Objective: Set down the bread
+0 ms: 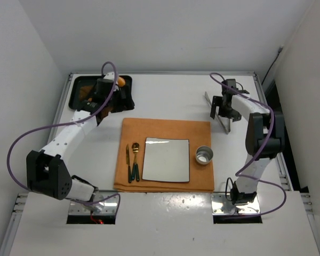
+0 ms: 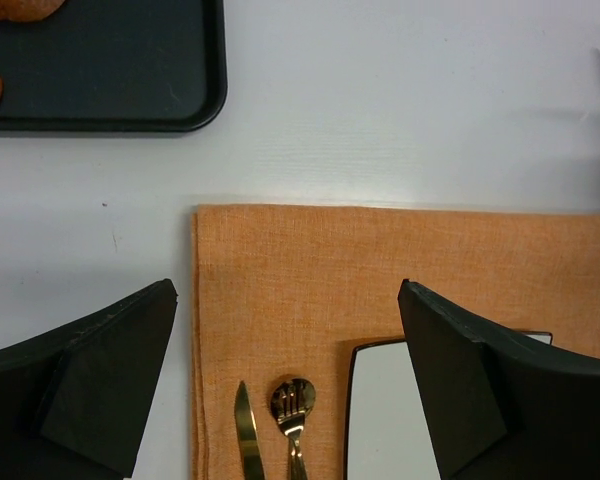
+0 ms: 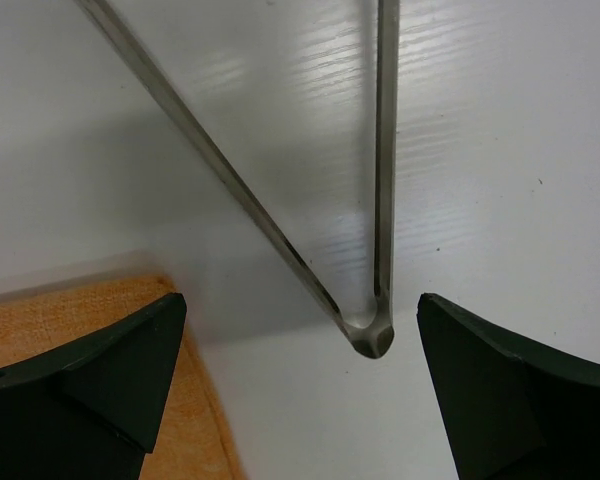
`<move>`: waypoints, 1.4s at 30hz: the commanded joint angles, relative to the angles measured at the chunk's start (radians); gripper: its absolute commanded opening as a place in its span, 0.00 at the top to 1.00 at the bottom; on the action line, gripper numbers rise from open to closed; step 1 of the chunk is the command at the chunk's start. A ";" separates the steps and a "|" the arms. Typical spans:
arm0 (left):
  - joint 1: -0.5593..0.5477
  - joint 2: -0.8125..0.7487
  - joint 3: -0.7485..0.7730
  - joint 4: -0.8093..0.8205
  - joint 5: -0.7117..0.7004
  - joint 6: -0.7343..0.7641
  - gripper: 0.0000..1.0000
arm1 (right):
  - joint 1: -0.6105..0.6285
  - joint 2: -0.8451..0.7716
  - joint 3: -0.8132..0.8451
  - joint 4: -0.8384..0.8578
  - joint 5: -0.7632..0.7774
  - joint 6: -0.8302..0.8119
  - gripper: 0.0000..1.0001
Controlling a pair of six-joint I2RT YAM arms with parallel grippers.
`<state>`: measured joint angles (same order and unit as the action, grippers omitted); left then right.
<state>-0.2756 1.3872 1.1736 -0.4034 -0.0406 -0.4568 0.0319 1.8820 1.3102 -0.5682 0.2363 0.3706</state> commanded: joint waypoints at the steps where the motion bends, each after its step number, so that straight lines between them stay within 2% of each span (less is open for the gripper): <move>1: -0.010 0.019 0.053 0.012 0.002 -0.005 0.00 | -0.013 0.012 0.050 0.039 -0.052 -0.087 0.00; 5: -0.010 0.038 0.063 0.003 0.002 -0.005 0.00 | -0.013 0.075 0.098 0.016 -0.052 -0.116 0.00; 18: -0.010 0.085 0.092 0.003 0.002 -0.005 0.00 | -0.043 0.130 0.107 0.030 -0.023 -0.147 0.00; 22: -0.019 0.104 0.112 -0.006 0.002 0.007 0.00 | -0.062 0.154 0.107 0.060 -0.104 -0.156 0.00; 31: -0.037 0.134 0.150 -0.015 0.013 0.017 0.00 | -0.093 0.203 0.145 0.134 -0.156 -0.188 0.00; 39: -0.037 0.144 0.159 -0.025 0.013 0.017 0.00 | -0.093 0.224 0.117 0.235 -0.233 -0.197 0.00; 42: -0.037 0.144 0.159 -0.025 0.013 0.017 0.00 | -0.093 0.252 0.185 0.193 -0.252 -0.200 0.00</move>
<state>-0.3065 1.5364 1.2881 -0.4301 -0.0368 -0.4488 -0.0616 2.1033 1.4288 -0.3992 0.0242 0.1818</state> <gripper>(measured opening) 0.995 0.996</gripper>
